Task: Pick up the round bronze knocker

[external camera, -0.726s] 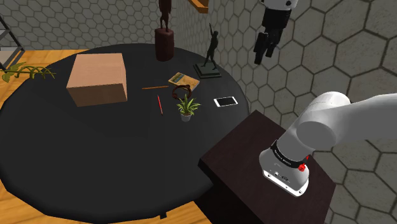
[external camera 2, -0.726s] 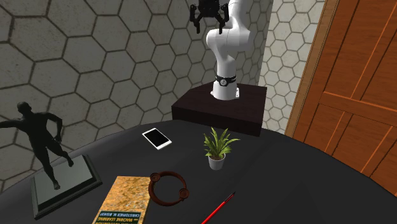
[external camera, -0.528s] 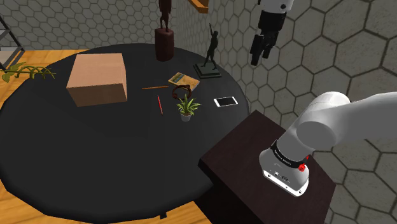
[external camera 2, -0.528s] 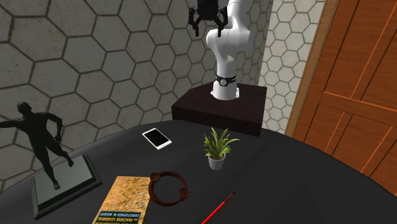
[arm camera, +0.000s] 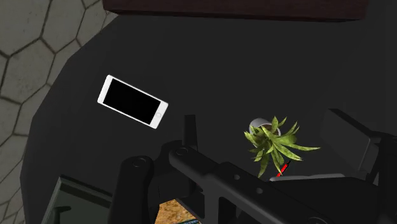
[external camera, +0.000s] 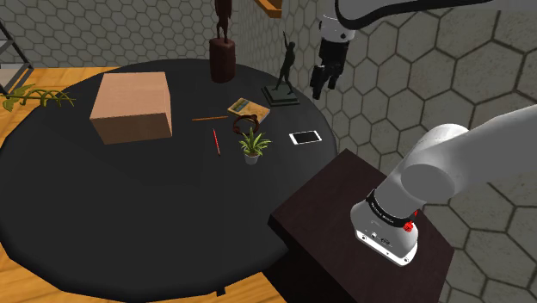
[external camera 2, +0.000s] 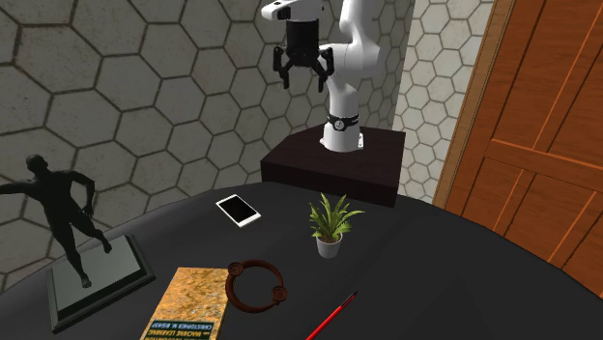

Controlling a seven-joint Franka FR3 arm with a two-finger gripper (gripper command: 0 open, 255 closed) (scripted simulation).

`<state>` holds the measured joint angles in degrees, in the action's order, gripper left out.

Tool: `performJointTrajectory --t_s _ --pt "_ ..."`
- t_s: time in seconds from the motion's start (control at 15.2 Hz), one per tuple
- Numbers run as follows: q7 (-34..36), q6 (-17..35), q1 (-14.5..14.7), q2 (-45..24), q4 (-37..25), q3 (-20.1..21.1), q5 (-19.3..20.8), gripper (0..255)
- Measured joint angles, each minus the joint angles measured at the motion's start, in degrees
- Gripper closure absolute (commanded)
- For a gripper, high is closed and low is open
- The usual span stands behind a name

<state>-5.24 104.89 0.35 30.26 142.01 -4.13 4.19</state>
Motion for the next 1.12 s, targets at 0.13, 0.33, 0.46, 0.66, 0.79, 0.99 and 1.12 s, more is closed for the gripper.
performJointTrajectory --t_s 0.13,0.33,0.46,0.66,0.79,0.99,1.12 --pt "0.18 3.95 0.18 -3.78 -0.25 0.06 0.14 0" --pt "0.13 9.62 0.27 -10.09 -1.55 -0.09 0.51 0" --pt "0.12 13.01 0.33 -14.48 -2.96 -0.17 0.72 0" --pt "0.03 18.16 0.32 -21.22 -5.21 -0.32 1.05 0" --pt "-0.13 20.47 0.27 -25.19 -7.31 -0.43 1.23 0" --pt "-0.23 24.70 0.19 -31.64 -10.19 -0.53 1.52 0" --pt "-0.05 26.85 0.25 -35.92 -12.72 -0.47 1.68 0"
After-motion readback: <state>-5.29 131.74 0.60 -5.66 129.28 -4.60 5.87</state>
